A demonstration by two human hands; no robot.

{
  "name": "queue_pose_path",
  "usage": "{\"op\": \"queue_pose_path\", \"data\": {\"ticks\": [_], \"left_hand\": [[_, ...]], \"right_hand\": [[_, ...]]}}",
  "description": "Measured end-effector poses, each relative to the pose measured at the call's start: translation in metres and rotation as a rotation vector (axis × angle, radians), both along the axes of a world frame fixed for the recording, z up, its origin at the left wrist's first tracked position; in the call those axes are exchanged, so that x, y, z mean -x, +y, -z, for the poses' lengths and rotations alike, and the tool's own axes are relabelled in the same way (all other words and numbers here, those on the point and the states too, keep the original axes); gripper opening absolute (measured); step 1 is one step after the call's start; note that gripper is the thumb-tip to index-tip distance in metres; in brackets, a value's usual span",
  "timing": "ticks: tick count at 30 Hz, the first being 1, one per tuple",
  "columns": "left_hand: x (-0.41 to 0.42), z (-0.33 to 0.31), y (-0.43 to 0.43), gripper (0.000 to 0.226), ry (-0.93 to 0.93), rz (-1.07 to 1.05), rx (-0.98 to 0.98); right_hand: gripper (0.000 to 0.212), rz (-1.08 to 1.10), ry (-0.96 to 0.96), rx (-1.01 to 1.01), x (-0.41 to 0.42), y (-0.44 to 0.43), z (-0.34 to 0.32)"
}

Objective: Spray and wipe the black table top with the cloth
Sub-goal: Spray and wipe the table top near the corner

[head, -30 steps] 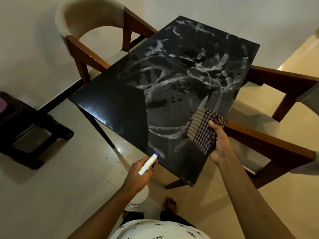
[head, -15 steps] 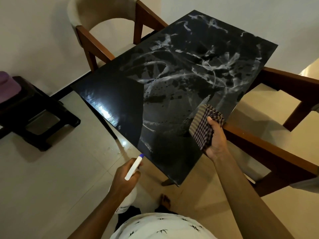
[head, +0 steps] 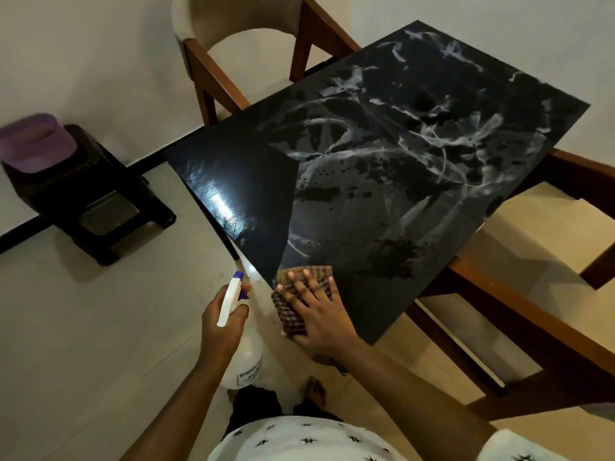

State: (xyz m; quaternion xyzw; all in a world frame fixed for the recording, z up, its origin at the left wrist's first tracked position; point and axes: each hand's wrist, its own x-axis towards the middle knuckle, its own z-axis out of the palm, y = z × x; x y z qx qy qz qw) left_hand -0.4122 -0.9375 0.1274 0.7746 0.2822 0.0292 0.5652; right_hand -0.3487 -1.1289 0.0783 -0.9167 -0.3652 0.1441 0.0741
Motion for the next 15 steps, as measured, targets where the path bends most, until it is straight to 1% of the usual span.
{"op": "queue_pose_path", "data": {"ticks": [4, 7, 9, 11, 15], "left_hand": [[-0.010, -0.003, 0.002, 0.046, 0.007, -0.066, 0.055], [-0.018, 0.004, 0.007, 0.046, 0.042, -0.105, 0.071], [-0.021, 0.009, 0.011, 0.051, 0.060, -0.127, 0.073], [-0.023, 0.011, 0.015, 0.053, 0.067, -0.136, 0.077], [-0.029, 0.004, 0.017, 0.043, 0.088, -0.123, 0.068]], "right_hand": [[0.089, 0.032, -0.054, 0.048, -0.066, 0.025, -0.003], [0.091, 0.109, -0.012, 0.065, -0.114, 0.047, -0.013], [0.090, 0.100, 0.017, 0.071, -0.124, 0.050, -0.018], [0.087, 0.048, 0.038, 0.044, -0.109, 0.040, -0.018], [0.071, -0.108, 0.066, -0.060, -0.028, -0.003, -0.012]]}}
